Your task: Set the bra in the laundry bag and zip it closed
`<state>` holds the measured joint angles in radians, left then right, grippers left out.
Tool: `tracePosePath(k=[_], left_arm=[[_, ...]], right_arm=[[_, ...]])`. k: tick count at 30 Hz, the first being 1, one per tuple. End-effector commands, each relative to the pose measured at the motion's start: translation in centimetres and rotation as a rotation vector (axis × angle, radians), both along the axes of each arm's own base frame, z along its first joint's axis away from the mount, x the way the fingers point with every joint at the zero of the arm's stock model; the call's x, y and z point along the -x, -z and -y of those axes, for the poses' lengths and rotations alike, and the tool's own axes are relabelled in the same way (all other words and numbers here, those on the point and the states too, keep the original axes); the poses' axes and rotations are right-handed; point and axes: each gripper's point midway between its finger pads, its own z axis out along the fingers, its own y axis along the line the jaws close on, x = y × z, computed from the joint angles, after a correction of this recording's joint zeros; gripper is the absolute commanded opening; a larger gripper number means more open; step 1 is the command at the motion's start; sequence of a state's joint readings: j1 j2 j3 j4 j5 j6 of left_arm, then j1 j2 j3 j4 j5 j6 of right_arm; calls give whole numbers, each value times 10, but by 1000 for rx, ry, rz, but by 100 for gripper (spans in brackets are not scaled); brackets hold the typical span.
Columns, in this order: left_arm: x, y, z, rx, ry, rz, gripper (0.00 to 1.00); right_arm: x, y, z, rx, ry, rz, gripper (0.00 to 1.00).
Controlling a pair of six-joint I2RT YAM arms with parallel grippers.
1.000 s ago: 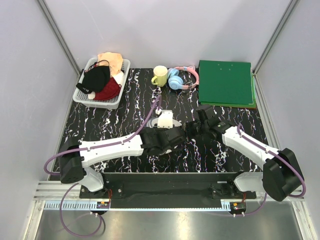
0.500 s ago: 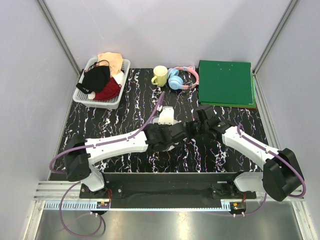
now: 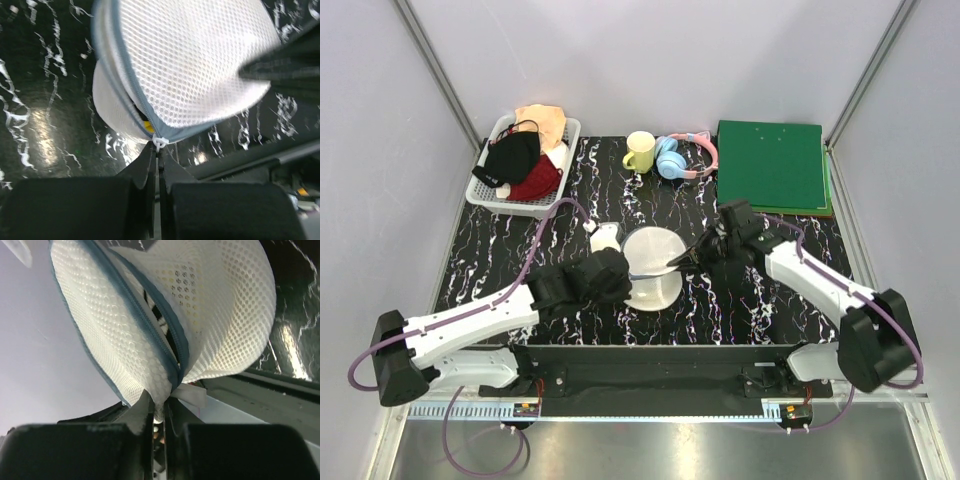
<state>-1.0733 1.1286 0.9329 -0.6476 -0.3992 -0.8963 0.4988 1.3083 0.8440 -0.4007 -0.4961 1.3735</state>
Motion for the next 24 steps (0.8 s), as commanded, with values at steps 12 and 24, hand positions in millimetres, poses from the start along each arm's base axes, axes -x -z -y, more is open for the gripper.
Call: tracePosePath(k=[12,24], left_arm=[[11,-26,74,396,272,12,0],[-4,-20,105,348,292,-26,0]], right_arm=[[-72,-10,52,522,-590,226,60],[-2,-22,8,-10,-120,47,83]])
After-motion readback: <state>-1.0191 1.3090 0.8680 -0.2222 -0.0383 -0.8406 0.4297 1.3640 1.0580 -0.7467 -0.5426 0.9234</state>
